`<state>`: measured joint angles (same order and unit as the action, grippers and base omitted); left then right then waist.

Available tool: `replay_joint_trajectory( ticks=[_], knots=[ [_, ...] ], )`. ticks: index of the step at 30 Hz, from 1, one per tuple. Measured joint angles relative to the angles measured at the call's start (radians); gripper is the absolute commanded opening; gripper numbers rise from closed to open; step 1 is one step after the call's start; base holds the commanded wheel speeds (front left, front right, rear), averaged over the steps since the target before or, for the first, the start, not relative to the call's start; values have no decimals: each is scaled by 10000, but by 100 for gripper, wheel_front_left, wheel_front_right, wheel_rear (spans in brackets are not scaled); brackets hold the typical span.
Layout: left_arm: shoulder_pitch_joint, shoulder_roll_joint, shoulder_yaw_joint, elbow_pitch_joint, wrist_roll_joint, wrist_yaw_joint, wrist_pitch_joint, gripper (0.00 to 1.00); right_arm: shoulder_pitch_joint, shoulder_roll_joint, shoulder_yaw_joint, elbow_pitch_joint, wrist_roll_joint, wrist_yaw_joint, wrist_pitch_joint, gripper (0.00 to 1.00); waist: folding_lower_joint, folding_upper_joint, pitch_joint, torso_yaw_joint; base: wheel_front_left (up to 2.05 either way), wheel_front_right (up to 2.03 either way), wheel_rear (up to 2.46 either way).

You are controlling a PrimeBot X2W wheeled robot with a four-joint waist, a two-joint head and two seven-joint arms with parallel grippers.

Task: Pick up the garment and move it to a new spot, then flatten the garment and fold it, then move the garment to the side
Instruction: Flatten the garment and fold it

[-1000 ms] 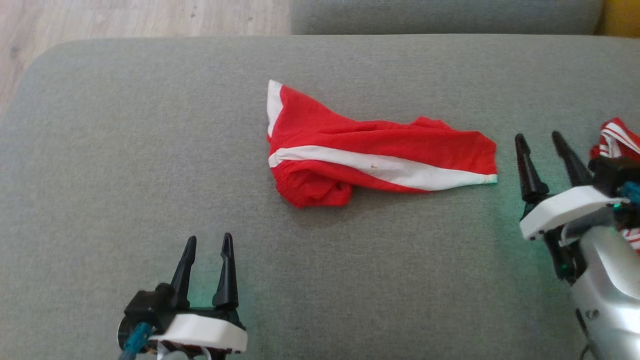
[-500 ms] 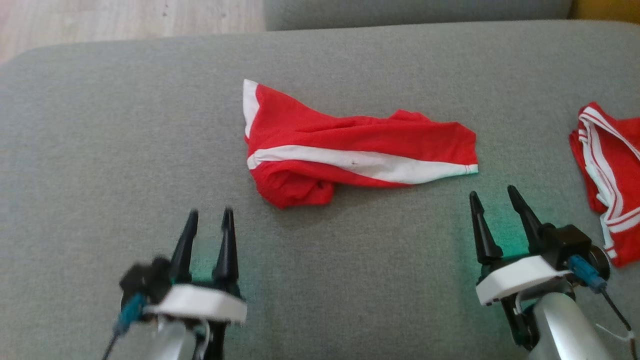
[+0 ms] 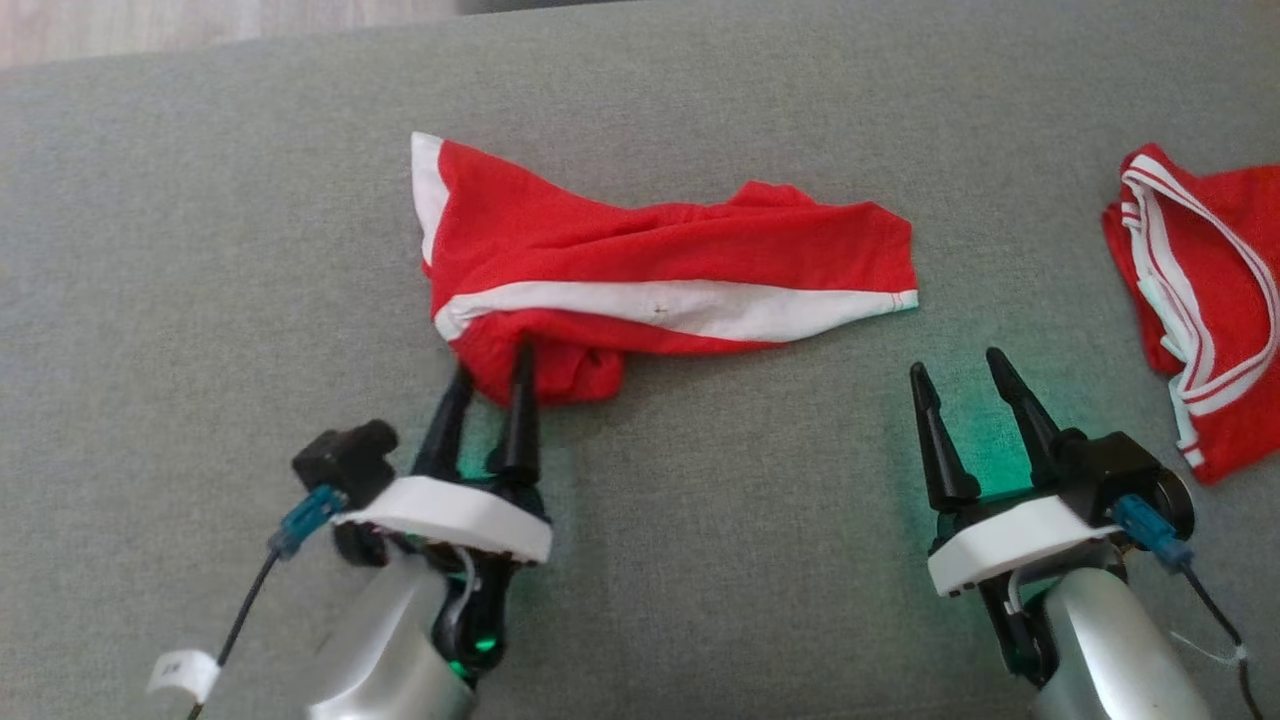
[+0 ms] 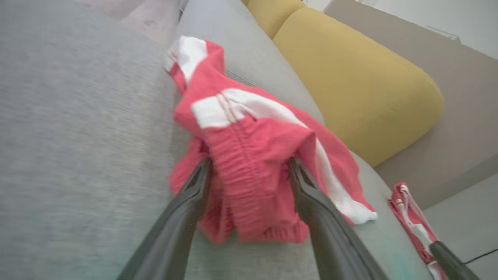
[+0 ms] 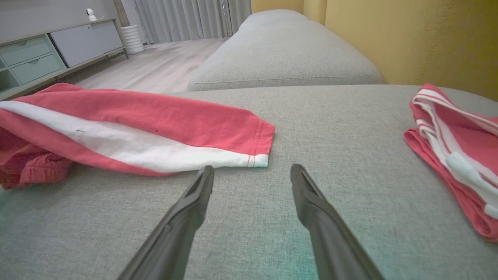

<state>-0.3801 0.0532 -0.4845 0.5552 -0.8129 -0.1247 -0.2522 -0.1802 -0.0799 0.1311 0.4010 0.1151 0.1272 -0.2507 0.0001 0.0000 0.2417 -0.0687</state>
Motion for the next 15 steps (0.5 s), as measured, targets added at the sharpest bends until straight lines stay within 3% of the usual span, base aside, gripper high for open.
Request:
replay_joint_trajectory(
  ticks=[3, 8, 9, 10, 11, 15],
  knots=[
    [-58, 167, -581, -385, -698, 0, 0, 100, 0, 2, 40, 2, 8, 0, 0, 100, 1, 0, 98, -68, 0, 0, 0],
    [-57, 523, -782, -673, -872, 0, 0, 100, -1, 8, 86, 4, 86, 0, 0, 100, 0, 0, 146, -79, 0, 0, 0],
    [-56, 594, -786, -734, -746, 0, 0, 66, -1, 10, 90, 8, 84, 0, 0, 100, 0, 0, 144, -72, 0, 0, 0],
    [-56, 639, -798, -779, -602, 0, 0, 24, -1, 10, 92, 15, 84, 0, 0, 100, 0, 0, 135, -59, 0, 0, 0],
    [-54, 660, -828, -805, -456, 0, 0, 0, -1, 12, 90, 31, 84, 0, 0, 100, 0, 0, 117, -41, 0, 0, 0],
    [23, 679, -943, -966, 127, 0, 0, 0, 3, 27, 92, 182, 161, 0, 0, 100, 0, 0, -42, 105, 0, 0, 0]
  ],
)
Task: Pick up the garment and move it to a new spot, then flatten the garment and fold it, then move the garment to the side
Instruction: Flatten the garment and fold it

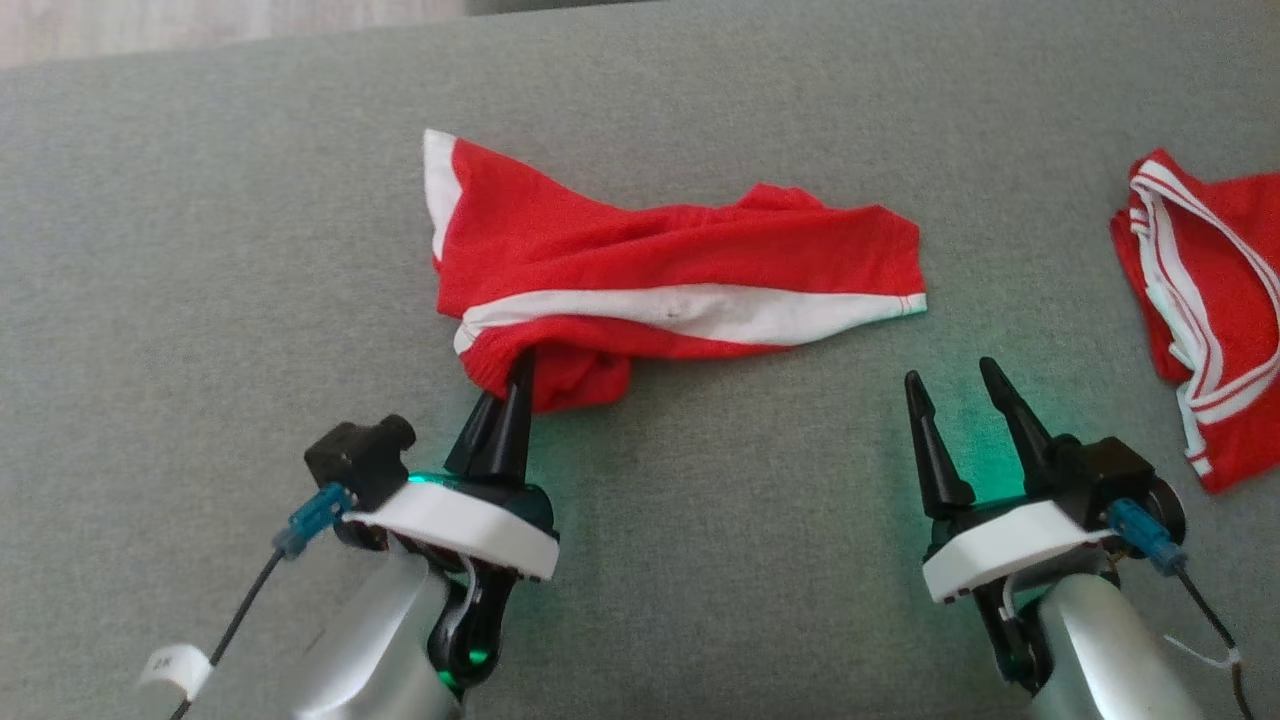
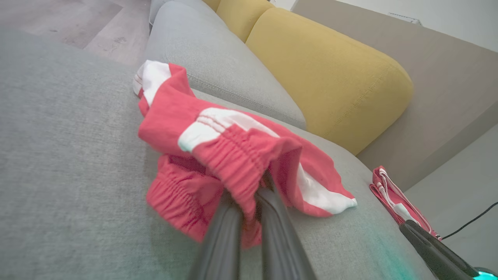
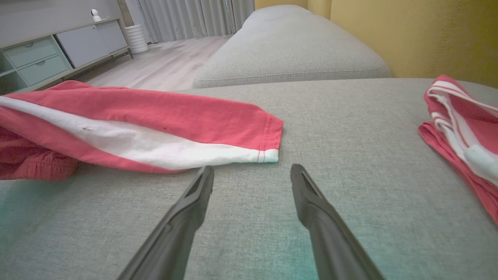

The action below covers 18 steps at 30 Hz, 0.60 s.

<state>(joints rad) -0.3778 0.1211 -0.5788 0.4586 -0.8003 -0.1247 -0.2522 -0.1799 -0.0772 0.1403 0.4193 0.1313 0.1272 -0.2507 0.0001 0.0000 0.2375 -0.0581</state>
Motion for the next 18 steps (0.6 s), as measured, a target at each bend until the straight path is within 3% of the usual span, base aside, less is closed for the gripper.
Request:
replay_joint_trajectory(
  ticks=[11, 12, 13, 14, 18],
  knots=[
    [1364, 861, 174, -433, 1555, -2, 0, 0, 301, 134, 17, 443, 280, 0, 0, 100, -2, 0, -931, 556, 0, 0, 0],
    [1495, 936, 226, -407, 1659, 0, 0, 21, 377, 155, 21, 485, 309, 0, 0, 100, -2, 0, -1006, 595, 0, 0, 0],
    [1605, 988, 301, -364, 1781, -2, 0, 49, 462, 167, 25, 495, 362, 0, 0, 100, -3, 0, -1062, 630, 0, 0, 0],
    [1680, 1034, 385, -255, 2006, -2, 0, 100, 527, 176, 25, 512, 362, 0, 0, 100, -3, 0, -1099, 658, 0, 0, 0],
    [1865, 1024, 1164, 230, 2800, 190, 0, 100, 614, 217, -81, 456, 447, 0, 0, 100, -2, 0, -1140, 633, 0, 0, 0]
  ],
)
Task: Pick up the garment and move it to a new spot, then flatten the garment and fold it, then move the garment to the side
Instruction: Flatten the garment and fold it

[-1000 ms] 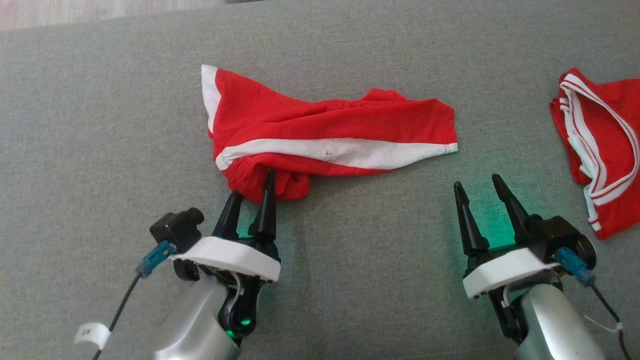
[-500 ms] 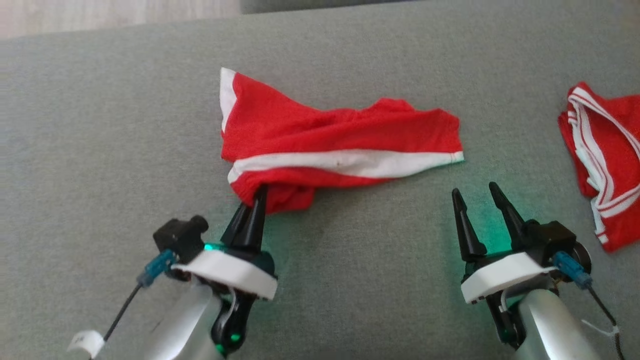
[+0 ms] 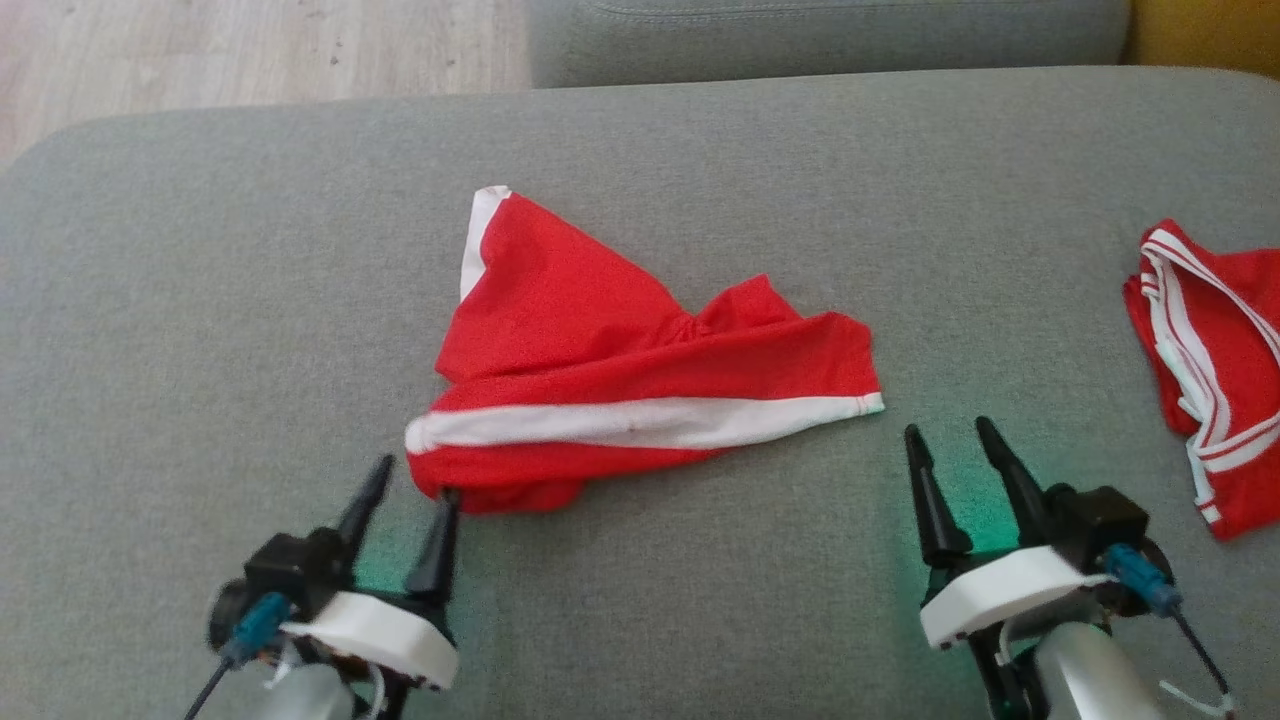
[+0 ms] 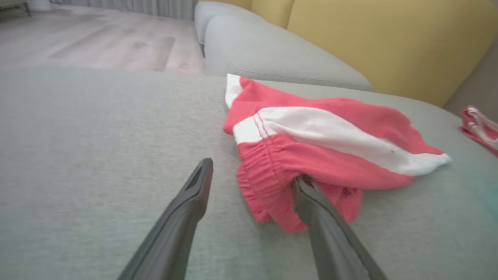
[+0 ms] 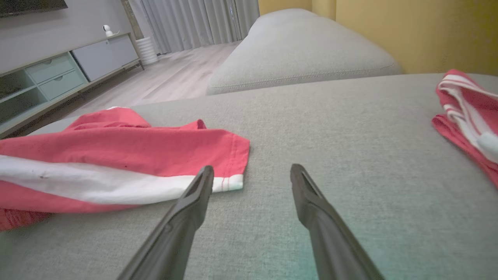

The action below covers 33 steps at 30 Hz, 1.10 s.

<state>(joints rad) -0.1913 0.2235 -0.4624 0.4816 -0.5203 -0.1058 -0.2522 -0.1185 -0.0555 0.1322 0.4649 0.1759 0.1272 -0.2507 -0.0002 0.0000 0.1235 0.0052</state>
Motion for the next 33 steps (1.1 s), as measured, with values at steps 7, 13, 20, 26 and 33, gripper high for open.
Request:
replay_joint_trajectory(
  ticks=[7, 13, 20, 26, 33],
  knots=[
    [747, -696, 2238, -1313, 1726, 1335, 0, 100, 87, 19, -418, -836, 337, 0, 0, 100, 1, 0, -172, -230, 0, 0, 0],
    [1862, -1407, 3302, -1960, 2456, 1227, 0, 100, 423, 27, -460, -1179, 623, 0, 0, 100, 0, 0, -529, -275, 0, 0, 0],
    [2036, -1680, 3708, -1818, 2844, 951, 0, 100, 717, 38, -372, -803, 619, 0, 0, 100, 1, 0, -829, -182, 0, 0, 0],
    [2124, -1720, 3735, -1816, 2932, 777, 0, 100, 712, 40, -286, -784, 621, 0, 0, 100, 1, 0, -794, -131, 0, 0, 0],
    [2087, -1722, 3490, -1818, 2920, 702, 0, 100, 539, 46, 311, 171, 782, 0, 2, 100, 2, 0, -479, 37, 0, 0, 0]
  ],
)
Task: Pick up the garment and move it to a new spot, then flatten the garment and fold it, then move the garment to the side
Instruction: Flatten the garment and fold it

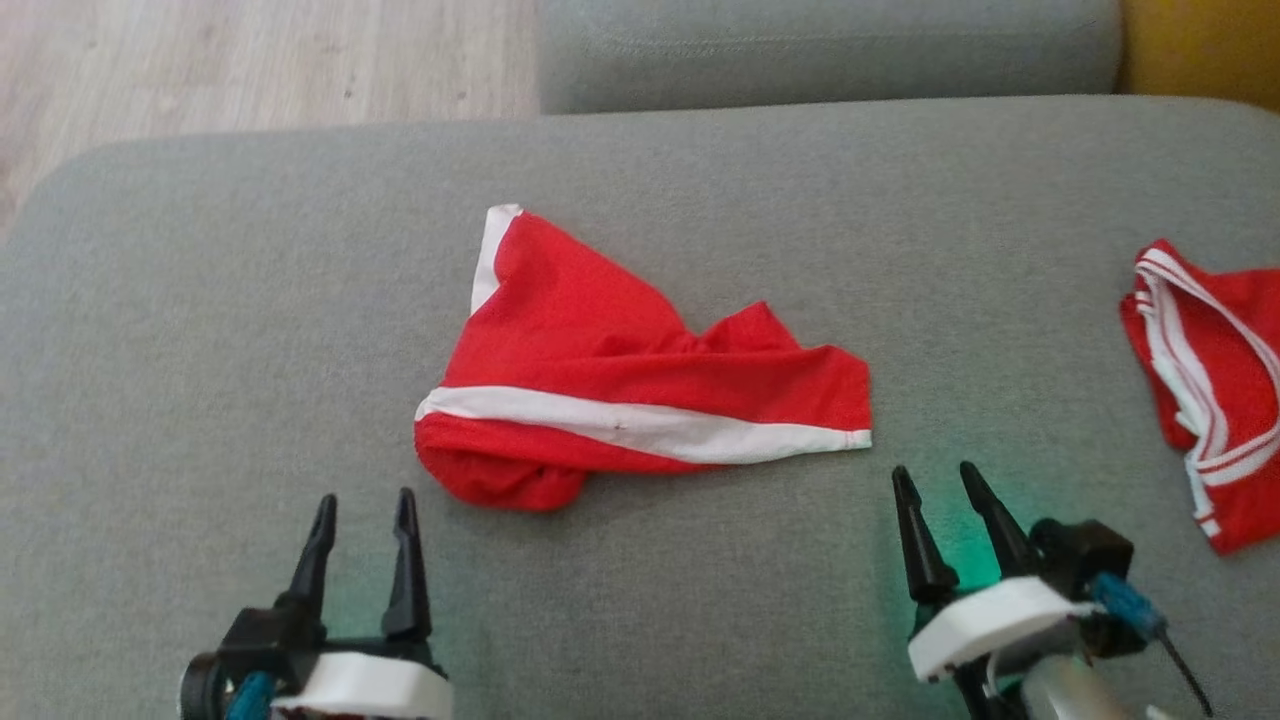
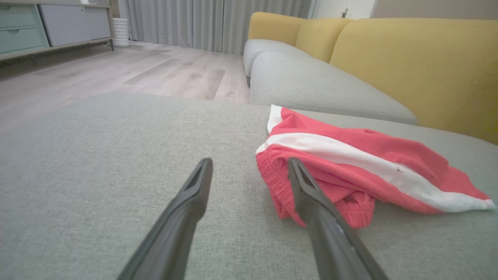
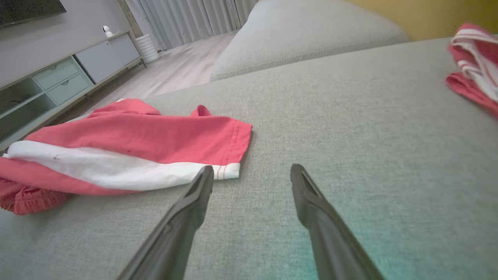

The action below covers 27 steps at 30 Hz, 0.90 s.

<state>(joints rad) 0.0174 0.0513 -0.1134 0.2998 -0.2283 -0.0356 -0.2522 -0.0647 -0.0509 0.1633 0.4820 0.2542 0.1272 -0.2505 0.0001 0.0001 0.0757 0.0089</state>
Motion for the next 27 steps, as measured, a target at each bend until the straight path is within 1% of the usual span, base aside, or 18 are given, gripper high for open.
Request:
replay_joint_trajectory(
  ticks=[6, 12, 15, 21, 22, 23, 24, 25, 27],
  knots=[
    [-309, -10, -543, 10, -188, -6, 0, 100, -1297, -2, 19, 1335, 276, 0, 0, 100, 1, 0, 415, 433, 0, 0, 0],
    [-350, -12, -640, 79, -205, -6, 0, 100, -1982, -4, 173, 2706, 234, 0, -2, 100, 1, 0, 727, 844, 0, 0, 0],
    [-394, -12, -656, 84, -359, 4, 0, 100, -2211, -13, 165, 3147, 67, 0, -150, 100, 0, 0, 865, 974, 0, 0, 0],
    [-547, -12, -648, 54, -380, 0, 0, 100, -2403, -25, 278, 3218, 69, 0, -151, 100, 0, 0, 967, 932, 0, 0, 0],
    [-553, -13, -648, 54, -378, -4, 0, 100, -2419, -31, 328, 3241, 69, 0, -174, 94, 0, 0, 974, 920, 0, 0, 0],
    [-554, -13, -648, 56, -378, -10, 0, 100, -2441, -35, 376, 3271, 67, 0, -182, 76, 0, 0, 979, 910, 0, 0, 0],
    [-554, -13, -650, 59, -378, -12, 0, 100, -2475, -50, 460, 3323, 40, 0, -184, 29, 0, 0, 979, 903, 0, 0, 0],
    [-556, -13, -650, 63, -378, -13, 0, 100, -2522, -88, 543, 3400, 0, 0, -194, 0, 0, 0, 978, 897, 0, 0, 0],
    [-571, -13, -652, 79, -380, -56, 0, 100, -2549, -115, 704, 3538, 8, 0, -203, 0, 0, 0, 962, 884, 0, 0, 0]
  ],
)
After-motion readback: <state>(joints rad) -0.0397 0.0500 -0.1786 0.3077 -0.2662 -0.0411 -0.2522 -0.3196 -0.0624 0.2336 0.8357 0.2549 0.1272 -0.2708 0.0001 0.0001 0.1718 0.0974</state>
